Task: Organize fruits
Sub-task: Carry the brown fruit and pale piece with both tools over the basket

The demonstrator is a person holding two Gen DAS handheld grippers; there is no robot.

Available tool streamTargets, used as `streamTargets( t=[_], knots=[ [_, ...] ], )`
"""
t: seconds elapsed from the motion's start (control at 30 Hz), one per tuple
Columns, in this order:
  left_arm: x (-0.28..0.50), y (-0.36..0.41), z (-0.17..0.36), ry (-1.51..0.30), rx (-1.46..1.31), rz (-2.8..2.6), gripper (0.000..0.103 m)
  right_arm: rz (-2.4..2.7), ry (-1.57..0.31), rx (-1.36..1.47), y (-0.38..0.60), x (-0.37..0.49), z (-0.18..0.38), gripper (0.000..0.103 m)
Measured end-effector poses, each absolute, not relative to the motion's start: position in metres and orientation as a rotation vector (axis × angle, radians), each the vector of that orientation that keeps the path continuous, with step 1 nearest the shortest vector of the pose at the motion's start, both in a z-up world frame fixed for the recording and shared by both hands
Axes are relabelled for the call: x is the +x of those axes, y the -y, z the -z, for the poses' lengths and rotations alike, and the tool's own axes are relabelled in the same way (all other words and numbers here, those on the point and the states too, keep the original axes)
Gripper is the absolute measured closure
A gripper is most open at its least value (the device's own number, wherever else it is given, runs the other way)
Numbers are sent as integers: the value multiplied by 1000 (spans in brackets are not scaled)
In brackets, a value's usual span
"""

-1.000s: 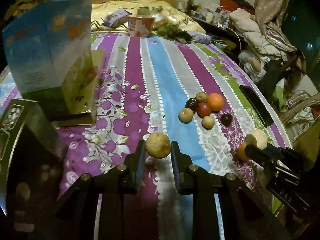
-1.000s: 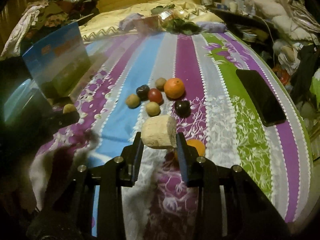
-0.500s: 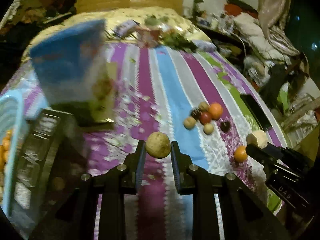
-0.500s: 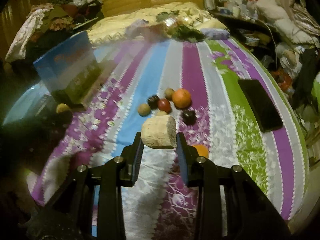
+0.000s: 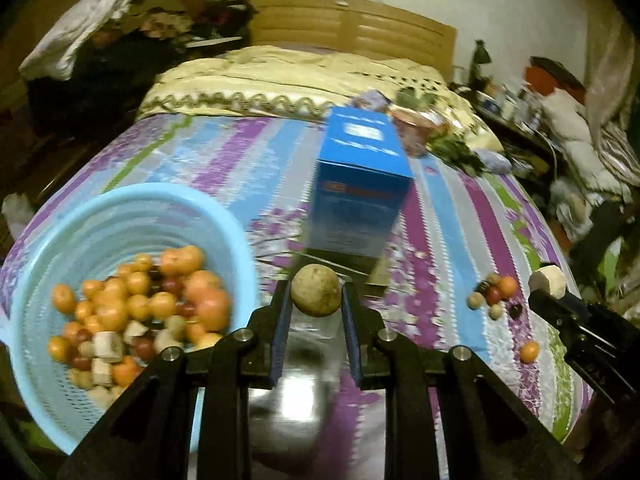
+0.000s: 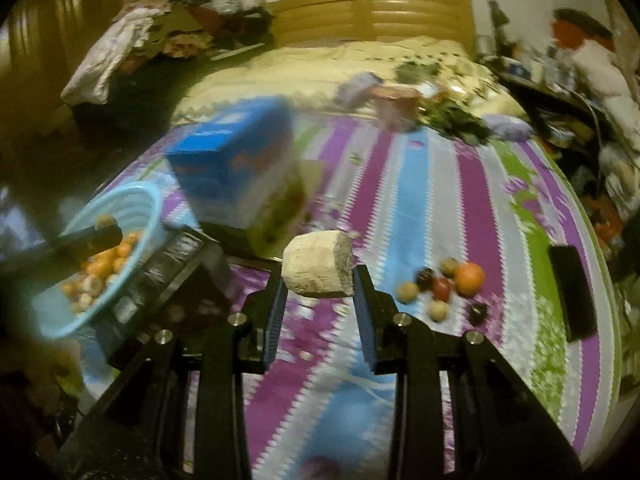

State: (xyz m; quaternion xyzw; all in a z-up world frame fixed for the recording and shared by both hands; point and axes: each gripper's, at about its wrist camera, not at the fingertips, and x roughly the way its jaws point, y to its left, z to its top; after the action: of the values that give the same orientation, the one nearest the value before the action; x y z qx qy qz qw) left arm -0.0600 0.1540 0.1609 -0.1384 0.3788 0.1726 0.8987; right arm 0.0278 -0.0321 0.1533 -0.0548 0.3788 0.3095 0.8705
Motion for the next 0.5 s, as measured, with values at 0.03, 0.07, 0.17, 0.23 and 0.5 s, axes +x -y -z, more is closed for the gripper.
streamTargets(
  t=[0.03, 0.07, 0.17, 0.23, 0.5],
  knots=[
    [-64, -160, -162, -782, -287, -367, 78, -663, -790, -116, 25, 25, -156, 70],
    [-69, -167, -164, -779, -290, -380, 78, -681, -786, -118, 17, 23, -159, 70],
    [-83, -189, -167, -768, -296, -428, 78, -744, -783, -119, -12, 18, -170, 70],
    [-94, -207, -168, -763, -306, -463, 78, -786, -777, -129, -31, 14, -176, 70],
    [-136, -271, -170, -750, -365, -583, 78, -935, -779, -175, -107, -5, -191, 70]
  ],
)
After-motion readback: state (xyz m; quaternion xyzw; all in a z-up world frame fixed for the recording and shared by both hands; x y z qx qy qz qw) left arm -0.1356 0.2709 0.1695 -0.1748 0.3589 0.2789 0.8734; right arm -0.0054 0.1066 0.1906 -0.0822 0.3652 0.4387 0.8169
